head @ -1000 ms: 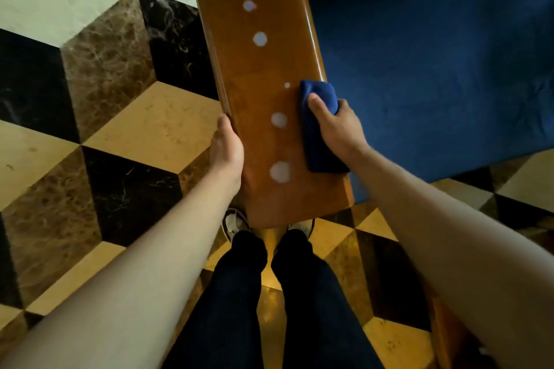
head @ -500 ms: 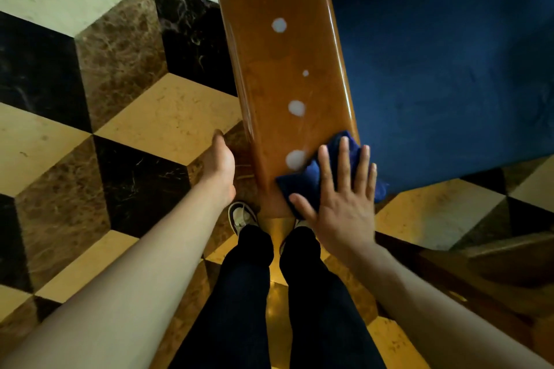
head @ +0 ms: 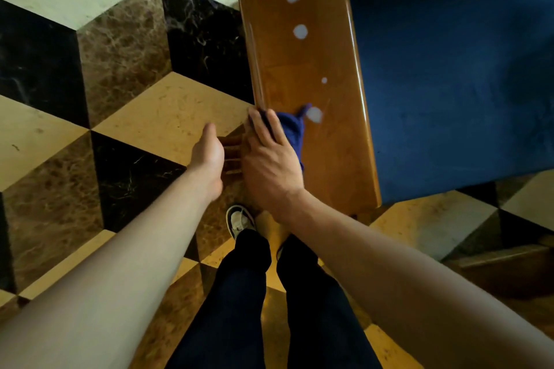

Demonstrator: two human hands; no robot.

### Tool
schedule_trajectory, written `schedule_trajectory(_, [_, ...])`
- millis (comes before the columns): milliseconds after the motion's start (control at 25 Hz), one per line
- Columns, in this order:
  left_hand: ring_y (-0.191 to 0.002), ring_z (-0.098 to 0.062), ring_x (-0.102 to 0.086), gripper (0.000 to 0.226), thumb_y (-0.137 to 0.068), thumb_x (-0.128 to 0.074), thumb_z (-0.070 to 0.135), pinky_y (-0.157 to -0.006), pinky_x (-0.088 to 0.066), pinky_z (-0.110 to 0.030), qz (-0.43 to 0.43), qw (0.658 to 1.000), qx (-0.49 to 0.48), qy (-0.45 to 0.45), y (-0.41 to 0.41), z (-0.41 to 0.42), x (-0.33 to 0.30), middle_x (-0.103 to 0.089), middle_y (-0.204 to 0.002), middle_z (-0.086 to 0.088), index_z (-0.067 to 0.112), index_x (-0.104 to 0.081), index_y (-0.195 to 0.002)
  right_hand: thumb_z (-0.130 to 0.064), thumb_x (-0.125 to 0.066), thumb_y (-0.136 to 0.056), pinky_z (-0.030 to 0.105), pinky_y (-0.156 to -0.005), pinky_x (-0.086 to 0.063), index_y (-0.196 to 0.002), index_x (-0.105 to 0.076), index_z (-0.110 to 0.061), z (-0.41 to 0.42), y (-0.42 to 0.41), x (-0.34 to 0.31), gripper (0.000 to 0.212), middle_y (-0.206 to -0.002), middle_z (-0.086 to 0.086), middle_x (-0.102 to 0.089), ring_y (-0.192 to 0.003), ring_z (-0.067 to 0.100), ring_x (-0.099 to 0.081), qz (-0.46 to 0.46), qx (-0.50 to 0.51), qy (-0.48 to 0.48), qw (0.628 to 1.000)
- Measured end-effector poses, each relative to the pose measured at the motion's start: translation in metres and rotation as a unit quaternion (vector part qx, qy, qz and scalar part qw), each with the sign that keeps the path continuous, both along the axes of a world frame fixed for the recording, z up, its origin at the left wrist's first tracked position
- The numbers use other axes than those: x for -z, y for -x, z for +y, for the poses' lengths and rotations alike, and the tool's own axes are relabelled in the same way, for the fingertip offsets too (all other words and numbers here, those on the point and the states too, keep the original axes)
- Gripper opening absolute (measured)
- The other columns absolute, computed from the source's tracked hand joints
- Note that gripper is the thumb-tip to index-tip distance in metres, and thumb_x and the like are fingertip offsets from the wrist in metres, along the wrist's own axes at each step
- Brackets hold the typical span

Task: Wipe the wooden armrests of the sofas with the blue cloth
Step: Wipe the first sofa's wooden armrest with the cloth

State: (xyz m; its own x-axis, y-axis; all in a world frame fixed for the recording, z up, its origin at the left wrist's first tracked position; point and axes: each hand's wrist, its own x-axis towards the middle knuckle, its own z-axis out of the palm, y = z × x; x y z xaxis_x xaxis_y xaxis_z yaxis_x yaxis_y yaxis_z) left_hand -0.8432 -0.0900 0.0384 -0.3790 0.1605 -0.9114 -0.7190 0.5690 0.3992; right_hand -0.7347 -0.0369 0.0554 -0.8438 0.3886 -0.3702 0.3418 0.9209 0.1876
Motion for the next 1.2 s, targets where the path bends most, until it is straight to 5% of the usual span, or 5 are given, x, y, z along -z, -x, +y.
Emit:
schedule_trajectory(480, [-0.133, -0.034, -0.054, 0.079, -0.096, -0.031, 0.068, -0.111, -0.042, -0.045, 0.023, 0.997, 0.067, -0.020, -0.013, 0.047, -0.007, -0.053, -0.152, -0.013, 0.014, -0.045, -0.151, -0.103, -0.024, -0.076, 0.057, -0.130, 0.008, -0.168, 0.007, -0.028, 0.044, -0.056, 0.002, 0.123, -0.177, 0.005, 0.015, -0.160, 0.039, 0.021, 0.126, 0.389, 0.088, 0.908])
schedule_trajectory(640, [-0.133, -0.035, -0.055, 0.085, -0.091, -0.027, 0.074, -0.113, -0.042, -0.057, 0.018, 0.997, 0.074, -0.004, -0.008, 0.047, -0.001, -0.056, -0.149, -0.014, 0.016, -0.047, -0.150, -0.103, -0.026, -0.075, 0.062, -0.119, -0.028, -0.167, -0.001, -0.027, 0.120, -0.015, 0.001, 0.121, -0.174, 0.014, -0.011, -0.149, 0.050, -0.028, 0.163, 0.468, 0.078, 0.865])
schedule_trajectory(960, [-0.125, -0.039, -0.061, 0.091, -0.083, -0.031, 0.078, -0.105, -0.048, -0.061, 0.006, 1.000, 0.021, 0.004, 0.001, 0.049, -0.012, -0.060, -0.143, -0.017, 0.017, -0.046, -0.150, -0.077, -0.044, -0.096, 0.037, -0.104, -0.046, -0.145, -0.058, -0.013, 0.187, -0.061, 0.004, 0.082, -0.138, 0.014, -0.065, -0.131, 0.033, -0.061, 0.263, 0.675, 0.386, 0.571])
schedule_trajectory(1040, [-0.129, -0.038, -0.058, 0.088, -0.087, -0.031, 0.076, -0.107, -0.047, -0.060, 0.007, 1.000, 0.023, 0.006, 0.000, 0.054, -0.015, -0.056, -0.148, -0.015, 0.019, -0.039, -0.153, -0.080, -0.039, -0.095, 0.041, -0.106, -0.045, -0.153, -0.050, -0.018, 0.153, -0.089, -0.001, 0.086, -0.149, 0.016, -0.059, -0.133, 0.032, -0.058, 0.228, 0.663, 0.377, 0.605])
schedule_trajectory(1200, [-0.136, -0.036, -0.052, 0.079, -0.096, -0.029, 0.070, -0.112, -0.042, -0.057, -0.003, 1.000, 0.024, 0.013, -0.002, 0.059, -0.007, -0.051, -0.154, -0.014, 0.017, -0.038, -0.155, -0.089, -0.030, -0.090, 0.054, -0.130, -0.009, -0.167, 0.003, -0.035, 0.058, -0.116, -0.004, 0.100, -0.178, 0.008, -0.001, -0.162, 0.037, -0.005, 0.149, 0.390, 0.195, 0.888])
